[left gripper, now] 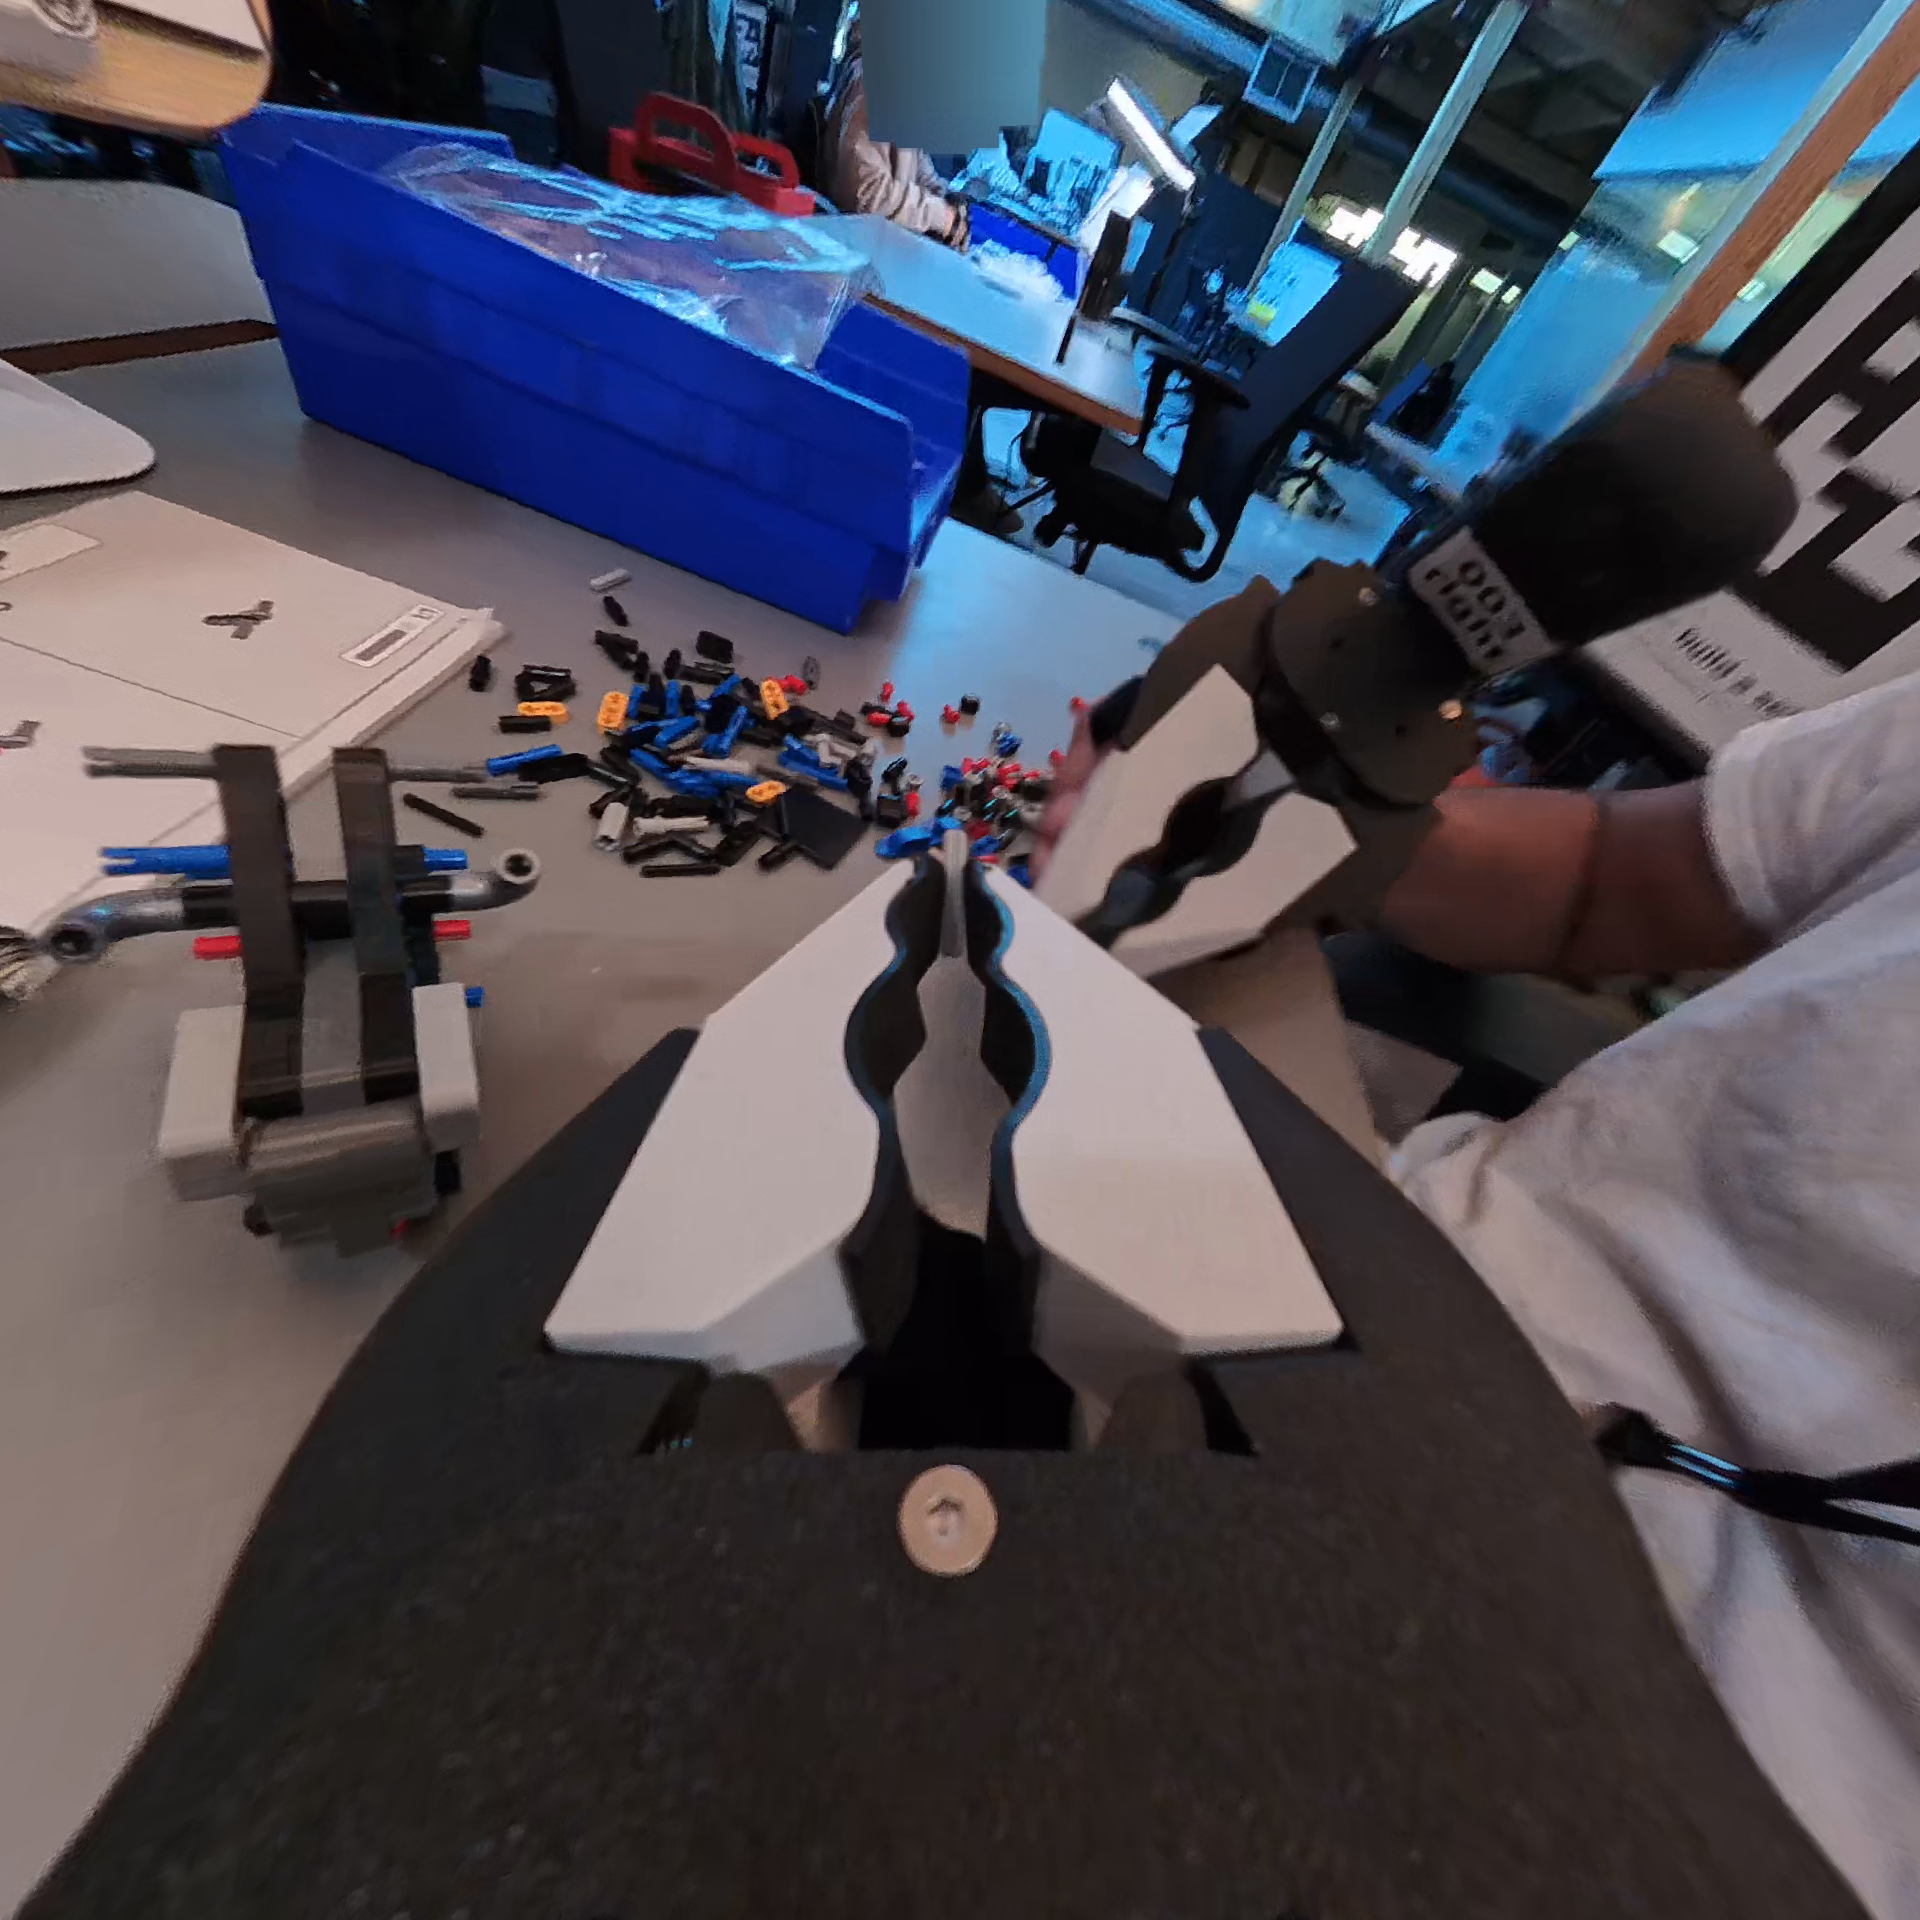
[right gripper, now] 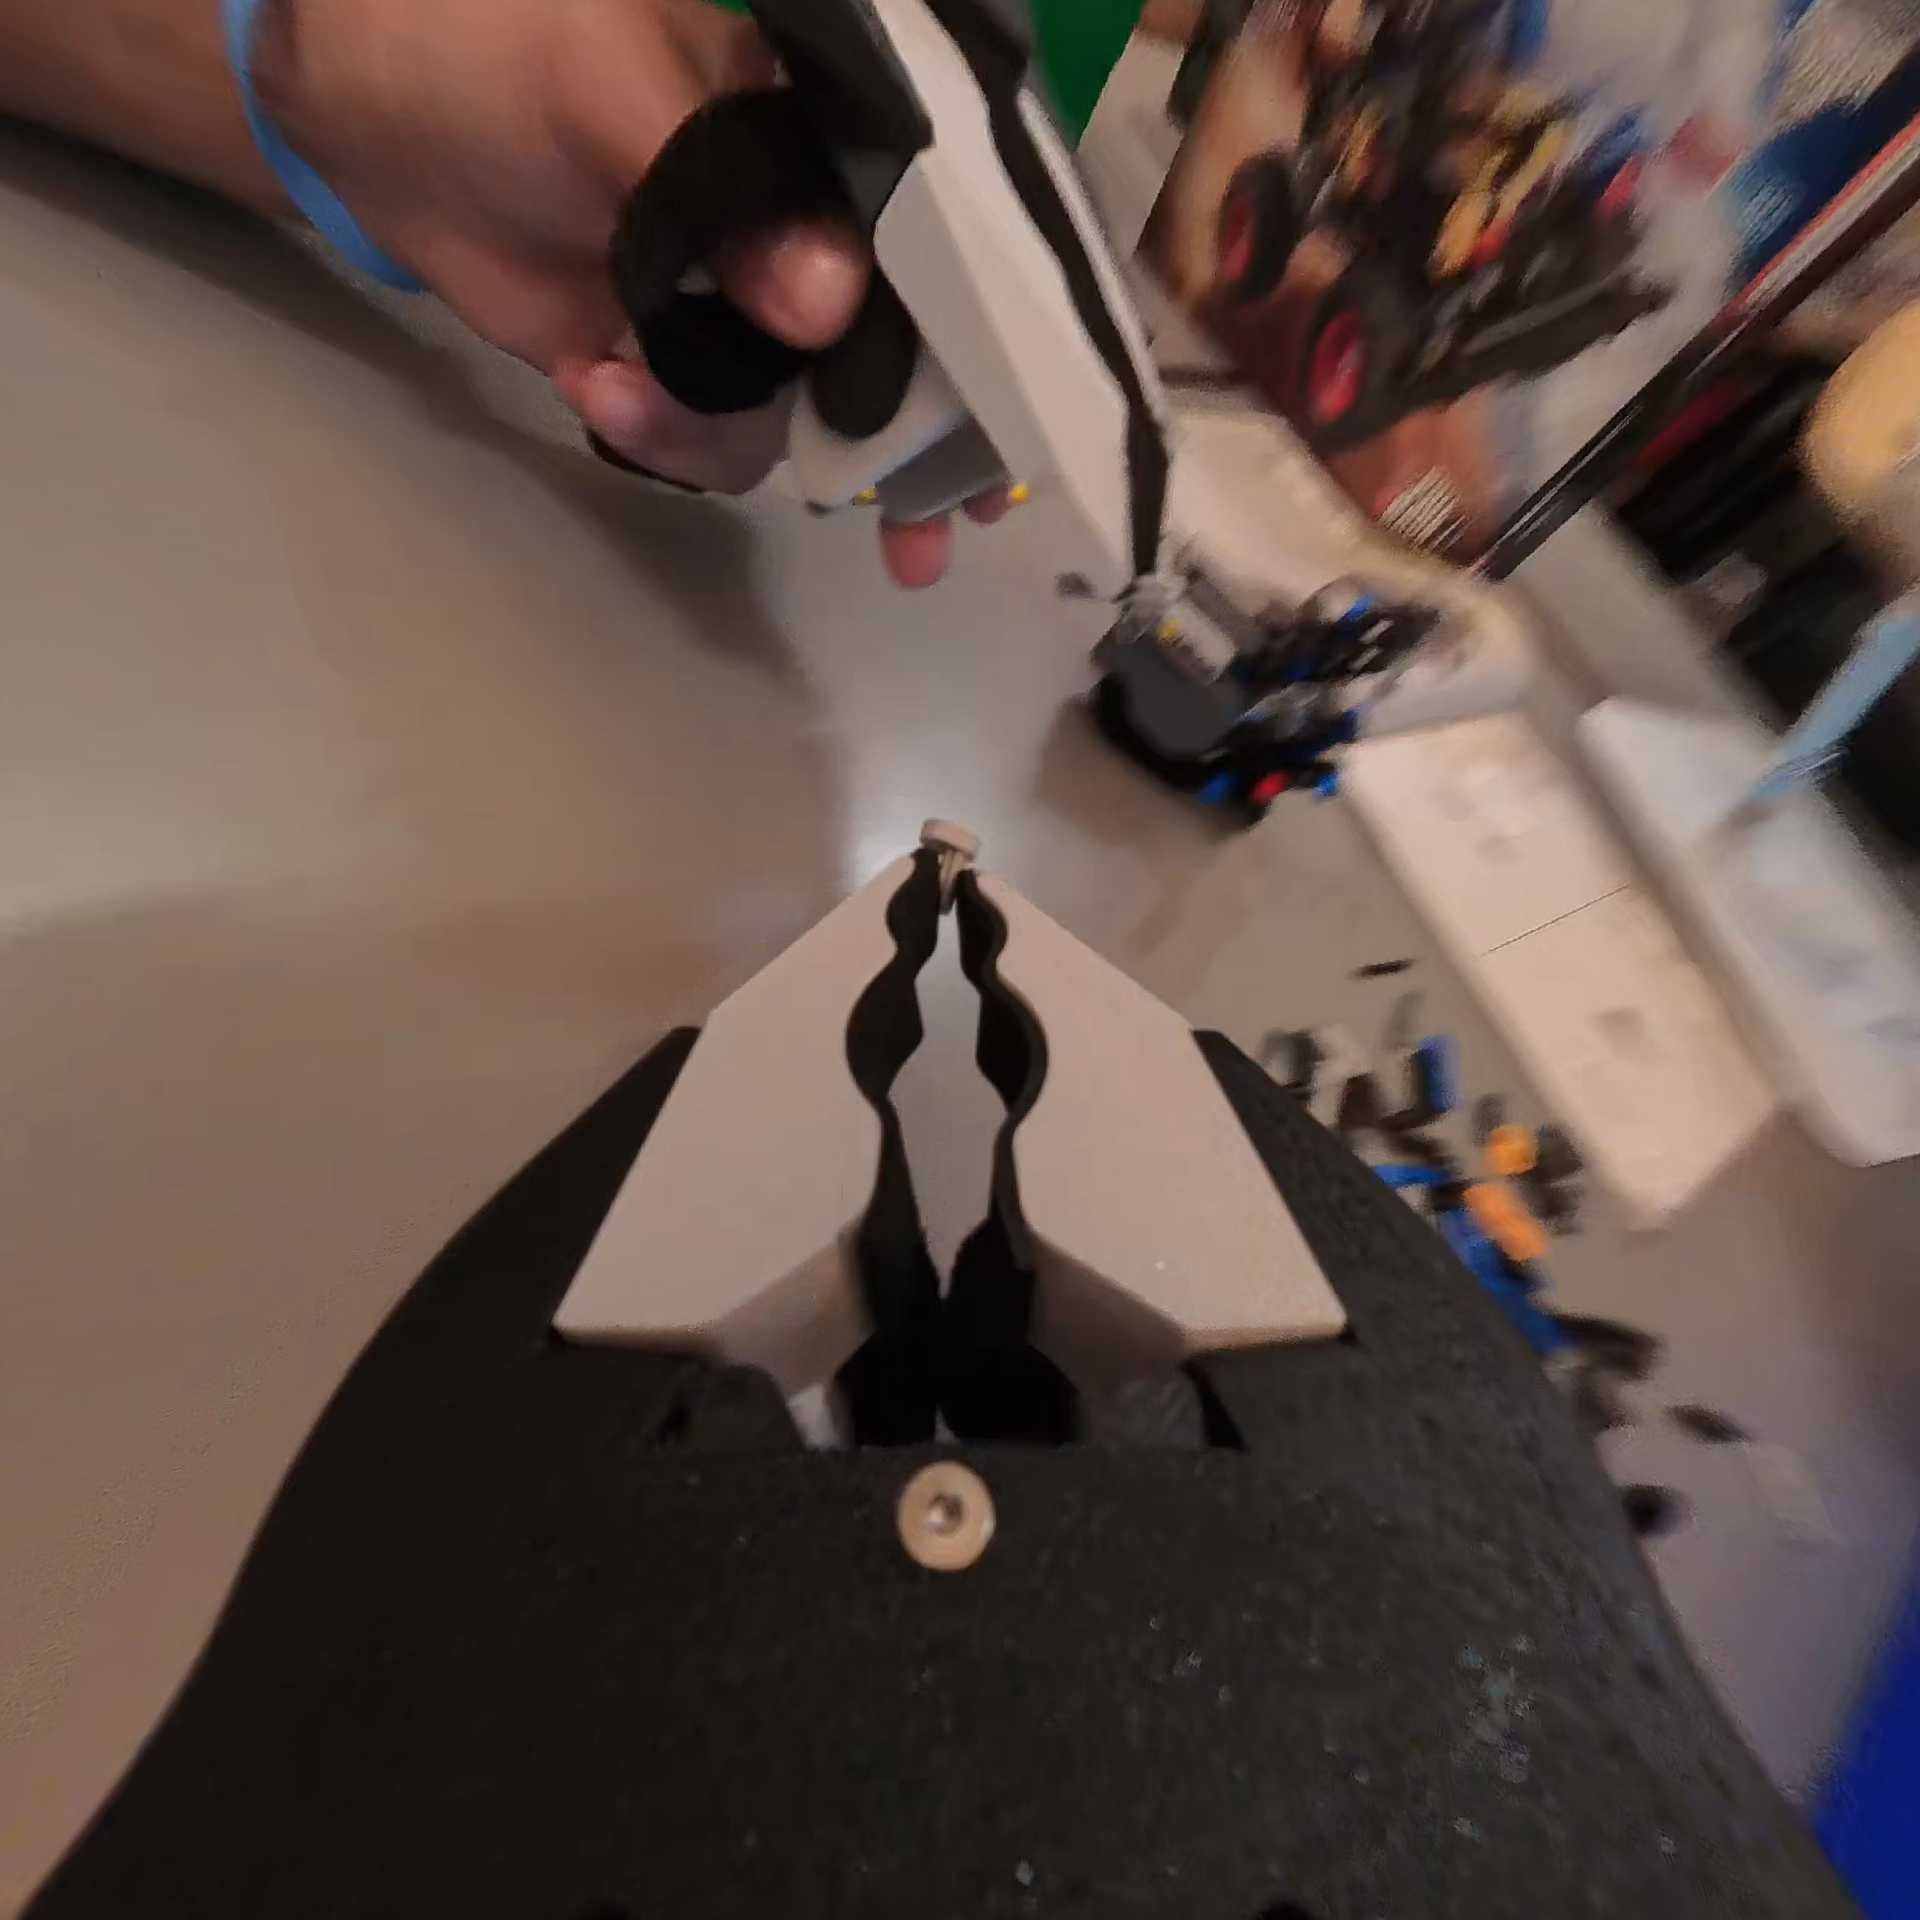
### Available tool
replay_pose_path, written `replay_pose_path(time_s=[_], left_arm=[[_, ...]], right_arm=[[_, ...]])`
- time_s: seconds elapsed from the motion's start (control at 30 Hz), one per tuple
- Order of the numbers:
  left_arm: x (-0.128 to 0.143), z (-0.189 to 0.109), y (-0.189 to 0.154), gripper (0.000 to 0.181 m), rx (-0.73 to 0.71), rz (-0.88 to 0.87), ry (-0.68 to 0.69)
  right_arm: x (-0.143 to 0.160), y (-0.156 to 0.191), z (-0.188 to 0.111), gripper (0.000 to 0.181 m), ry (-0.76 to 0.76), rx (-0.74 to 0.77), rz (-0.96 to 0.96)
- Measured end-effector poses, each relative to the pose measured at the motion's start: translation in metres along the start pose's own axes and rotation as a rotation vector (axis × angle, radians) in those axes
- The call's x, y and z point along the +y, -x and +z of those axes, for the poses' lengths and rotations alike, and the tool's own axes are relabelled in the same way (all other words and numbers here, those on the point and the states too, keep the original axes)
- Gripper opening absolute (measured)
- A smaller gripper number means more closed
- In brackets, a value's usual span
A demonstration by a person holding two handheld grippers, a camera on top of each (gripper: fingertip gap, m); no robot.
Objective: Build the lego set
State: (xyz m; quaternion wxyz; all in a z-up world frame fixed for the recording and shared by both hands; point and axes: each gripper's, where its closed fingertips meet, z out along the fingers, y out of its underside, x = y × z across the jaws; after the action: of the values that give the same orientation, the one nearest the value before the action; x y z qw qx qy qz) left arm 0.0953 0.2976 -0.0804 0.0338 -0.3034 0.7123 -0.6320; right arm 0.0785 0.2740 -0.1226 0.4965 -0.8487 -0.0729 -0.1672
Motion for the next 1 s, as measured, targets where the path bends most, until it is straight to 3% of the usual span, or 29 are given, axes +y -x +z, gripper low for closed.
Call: replay_pose_path(time_s=[0.13, 0.23, 0.37, 0.73, 1.0], left_arm=[[-0.003, -0.001, -0.006, 0.002, 0.055, -0.069, 0.003], [0.002, 0.001, -0.004, 0.002, 0.058, -0.089, 0.025], [0.005, 0.002, -0.005, 0.002, 0.072, -0.068, 0.042], [0.043, 0.017, -0.002, 0.002, 0.097, -0.165, 0.212], [0.038, 0.014, -0.003, 0.002, 0.098, -0.077, 0.193]], right_arm=[[-0.028, -0.024, -0.01, 0.002, -0.115, 0.042, -0.41], [-0.041, -0.041, -0.009, 0.003, -0.198, 0.02, -0.508], [-0.033, -0.044, 0.005, 0.003, -0.236, -0.08, -0.612], [-0.008, -0.021, 0.013, 0.003, -0.174, -0.11, -0.836], [-0.004, -0.018, 0.009, 0.003, -0.217, -0.202, -0.675]])
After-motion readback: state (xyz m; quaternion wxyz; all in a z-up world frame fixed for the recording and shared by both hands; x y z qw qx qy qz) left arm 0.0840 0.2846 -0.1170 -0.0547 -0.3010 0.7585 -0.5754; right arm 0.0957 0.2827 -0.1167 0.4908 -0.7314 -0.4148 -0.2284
